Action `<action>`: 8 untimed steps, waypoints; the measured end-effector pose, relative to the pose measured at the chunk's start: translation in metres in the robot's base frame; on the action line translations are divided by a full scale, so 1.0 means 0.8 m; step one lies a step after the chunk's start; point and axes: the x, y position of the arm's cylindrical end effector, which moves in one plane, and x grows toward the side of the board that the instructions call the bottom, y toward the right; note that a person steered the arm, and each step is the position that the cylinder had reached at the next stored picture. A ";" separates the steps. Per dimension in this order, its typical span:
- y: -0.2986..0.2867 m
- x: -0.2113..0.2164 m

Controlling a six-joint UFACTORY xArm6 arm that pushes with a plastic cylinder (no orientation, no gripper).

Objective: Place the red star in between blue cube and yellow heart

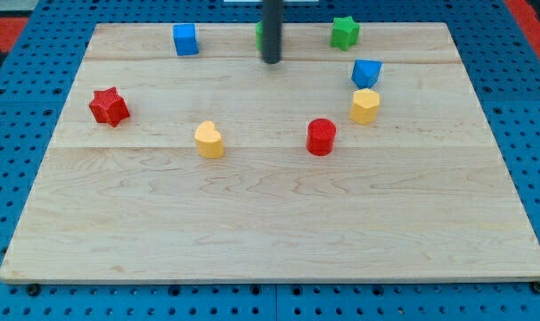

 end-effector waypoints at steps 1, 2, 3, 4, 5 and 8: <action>-0.071 0.048; -0.137 0.108; -0.182 0.168; -0.230 0.198; -0.256 0.164; -0.226 0.114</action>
